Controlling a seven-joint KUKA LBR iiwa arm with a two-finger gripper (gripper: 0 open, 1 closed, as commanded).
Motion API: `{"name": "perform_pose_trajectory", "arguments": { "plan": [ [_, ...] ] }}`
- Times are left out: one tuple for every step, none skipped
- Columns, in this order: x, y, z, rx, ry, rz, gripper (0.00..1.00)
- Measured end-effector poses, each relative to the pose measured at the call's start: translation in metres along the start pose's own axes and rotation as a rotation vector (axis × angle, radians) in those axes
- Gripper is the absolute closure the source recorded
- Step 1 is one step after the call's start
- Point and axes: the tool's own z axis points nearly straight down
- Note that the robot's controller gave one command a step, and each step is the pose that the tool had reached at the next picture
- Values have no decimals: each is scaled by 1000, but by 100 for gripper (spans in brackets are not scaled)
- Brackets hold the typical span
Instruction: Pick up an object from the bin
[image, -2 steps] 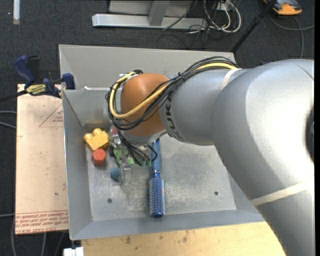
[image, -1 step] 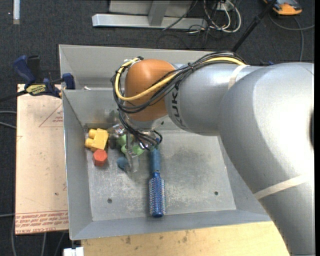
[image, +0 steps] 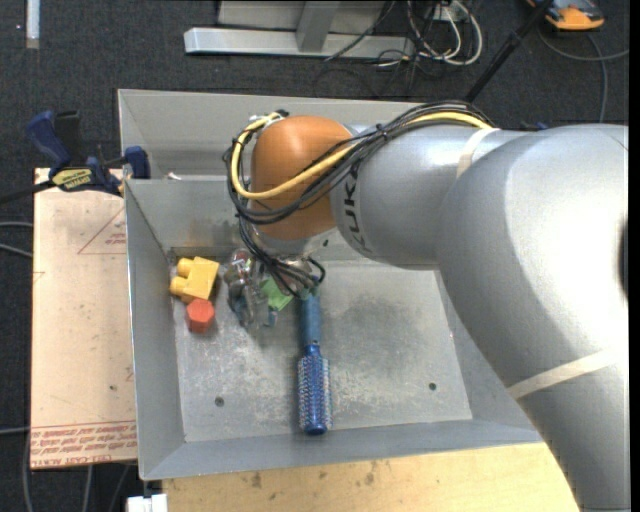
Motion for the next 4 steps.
{"name": "perform_pose_trajectory", "arguments": {
  "plan": [
    [10, 14, -85, 3, -6, -8, 100],
    [6, 19, -403, 5, -8, 3, 100],
    [78, 6, -395, 4, 4, -288, 100],
    [44, -5, -392, 2, 3, -776, 100]
  ]
}}
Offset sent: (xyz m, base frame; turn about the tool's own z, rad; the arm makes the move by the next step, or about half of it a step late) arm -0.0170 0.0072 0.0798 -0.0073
